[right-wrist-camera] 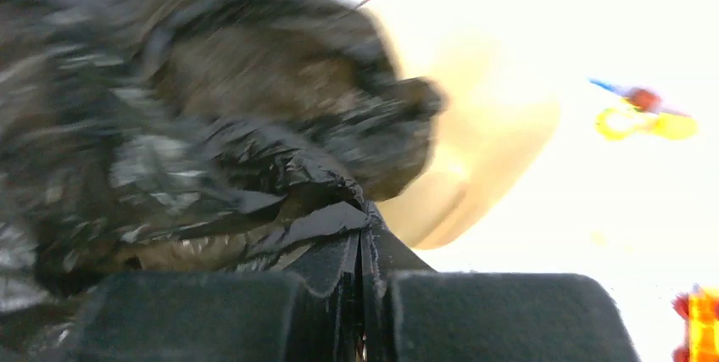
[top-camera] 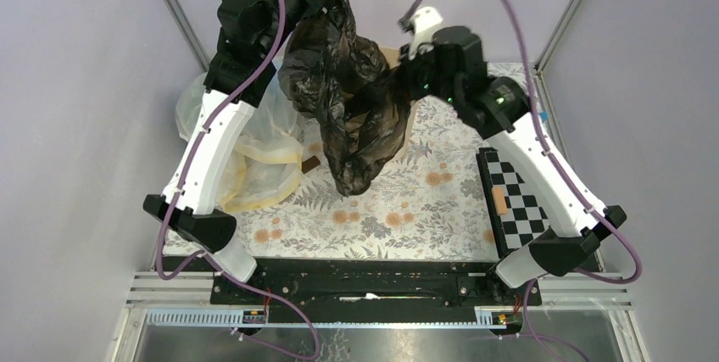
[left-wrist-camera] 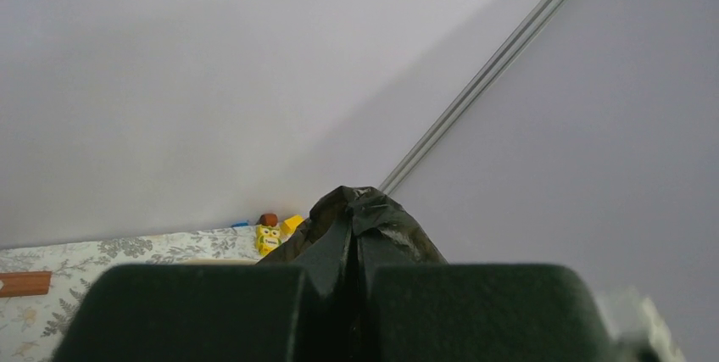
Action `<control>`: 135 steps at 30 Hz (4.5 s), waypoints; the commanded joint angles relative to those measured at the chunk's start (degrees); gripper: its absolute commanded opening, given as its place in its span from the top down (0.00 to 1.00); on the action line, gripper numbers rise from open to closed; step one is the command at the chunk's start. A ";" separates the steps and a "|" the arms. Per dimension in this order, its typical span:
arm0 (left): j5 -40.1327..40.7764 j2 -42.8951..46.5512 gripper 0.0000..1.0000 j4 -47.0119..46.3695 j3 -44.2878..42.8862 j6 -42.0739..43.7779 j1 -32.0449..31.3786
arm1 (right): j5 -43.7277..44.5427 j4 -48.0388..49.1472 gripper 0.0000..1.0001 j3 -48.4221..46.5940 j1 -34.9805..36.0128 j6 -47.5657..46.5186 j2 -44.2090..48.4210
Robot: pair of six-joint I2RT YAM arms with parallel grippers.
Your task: Put the trash bags into the trash bin
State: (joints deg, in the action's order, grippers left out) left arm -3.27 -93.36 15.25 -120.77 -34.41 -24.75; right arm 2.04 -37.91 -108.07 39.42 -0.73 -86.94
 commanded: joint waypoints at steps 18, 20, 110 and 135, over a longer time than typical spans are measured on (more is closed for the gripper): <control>-7.02 -15.70 1.00 -3.96 -10.24 -4.72 8.05 | 8.69 -3.62 1.00 -35.39 -31.10 20.72 -22.31; -7.57 -17.31 1.00 -5.85 -10.41 -5.14 8.05 | 5.02 -3.07 1.00 -39.01 -34.24 21.67 -25.21; -12.57 2.81 1.00 -20.27 28.25 -5.24 12.09 | -4.24 -4.03 0.77 -13.98 -5.67 -5.46 -31.17; -8.90 10.73 1.00 -15.65 33.18 -3.26 13.33 | -4.32 -6.27 0.25 -5.66 -1.88 -3.00 -11.76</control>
State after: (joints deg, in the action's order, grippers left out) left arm -13.45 -85.21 0.49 -88.66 -38.89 -11.77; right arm -4.16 -45.54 -117.91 35.05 -4.82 -102.13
